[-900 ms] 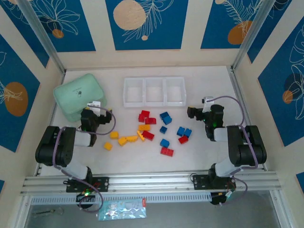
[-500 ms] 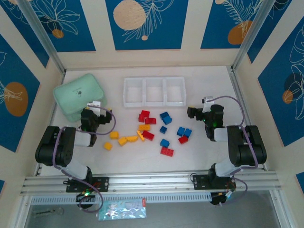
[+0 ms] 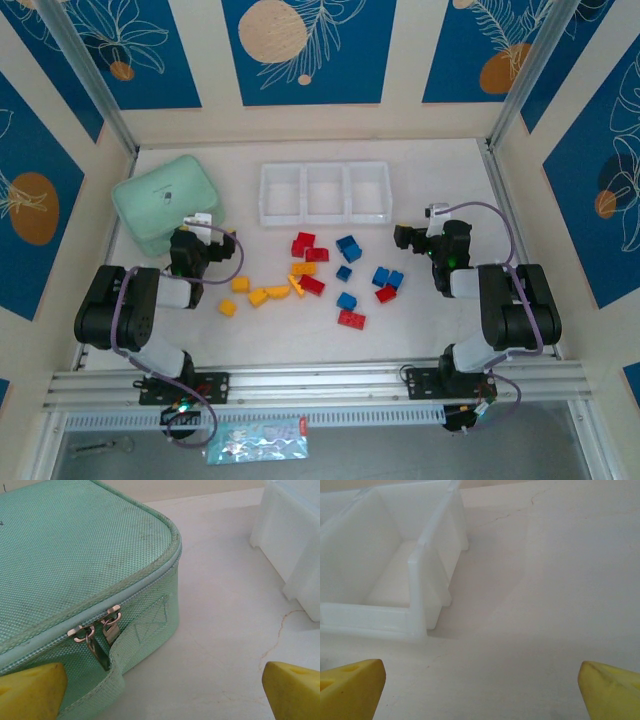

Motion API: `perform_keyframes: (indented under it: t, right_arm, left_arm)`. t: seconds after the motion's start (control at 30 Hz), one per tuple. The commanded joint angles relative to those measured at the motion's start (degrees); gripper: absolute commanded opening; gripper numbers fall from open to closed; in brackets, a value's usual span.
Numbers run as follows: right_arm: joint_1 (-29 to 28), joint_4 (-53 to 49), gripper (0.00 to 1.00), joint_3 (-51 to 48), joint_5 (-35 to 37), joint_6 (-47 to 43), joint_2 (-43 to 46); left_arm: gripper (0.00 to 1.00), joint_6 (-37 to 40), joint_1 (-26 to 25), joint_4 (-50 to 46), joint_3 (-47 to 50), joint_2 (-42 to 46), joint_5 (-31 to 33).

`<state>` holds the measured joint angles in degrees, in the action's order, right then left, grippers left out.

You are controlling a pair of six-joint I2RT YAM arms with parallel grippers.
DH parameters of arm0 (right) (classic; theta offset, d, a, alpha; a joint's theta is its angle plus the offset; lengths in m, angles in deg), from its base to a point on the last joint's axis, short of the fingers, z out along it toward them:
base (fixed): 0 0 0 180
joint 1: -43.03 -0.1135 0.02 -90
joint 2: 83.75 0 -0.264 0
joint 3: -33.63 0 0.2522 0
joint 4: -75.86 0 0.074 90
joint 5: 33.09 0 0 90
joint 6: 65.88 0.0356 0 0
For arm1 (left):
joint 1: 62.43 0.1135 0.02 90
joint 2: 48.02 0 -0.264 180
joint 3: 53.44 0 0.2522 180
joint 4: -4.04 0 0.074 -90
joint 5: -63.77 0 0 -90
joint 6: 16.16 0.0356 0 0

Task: Sort the legos into containers by color
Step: Pick up the lego from the center of the table.

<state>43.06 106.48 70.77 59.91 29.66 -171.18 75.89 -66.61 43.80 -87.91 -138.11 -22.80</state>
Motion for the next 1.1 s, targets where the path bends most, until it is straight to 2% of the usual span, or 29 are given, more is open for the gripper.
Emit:
perform_keyframes:
  t: [0.0,0.57,0.63,0.77,0.83,0.93,1.07]
  right_arm:
    - [0.1,1.2,0.99,0.9,0.5,-0.1,0.3]
    - [0.1,1.6,0.99,0.4,0.3,0.0,0.7]
    - [0.0,2.0,0.99,-0.2,0.6,-0.1,1.8]
    - [-0.2,2.0,0.99,-1.3,1.5,0.1,4.2]
    - [-0.3,-0.1,0.99,-1.3,1.7,0.0,6.6]
    - [-0.2,-6.8,0.99,0.0,2.2,1.1,11.0]
    - [-0.1,-12.4,0.99,0.5,3.1,3.8,16.3]
  left_arm:
    - [1.00,0.9,0.2,0.3,-0.9,0.3,-0.7]
    - [1.00,0.8,0.2,1.0,-0.5,0.6,-0.3]
    - [1.00,0.6,0.2,4.5,1.5,1.1,-0.4]
    - [1.00,0.3,0.2,19.1,8.8,1.0,0.4]
    - [1.00,0.2,0.2,22.7,11.0,1.6,1.0]
    - [1.00,0.5,0.2,20.8,11.9,5.5,0.3]
    - [1.00,0.0,0.2,7.7,10.1,14.3,0.0]
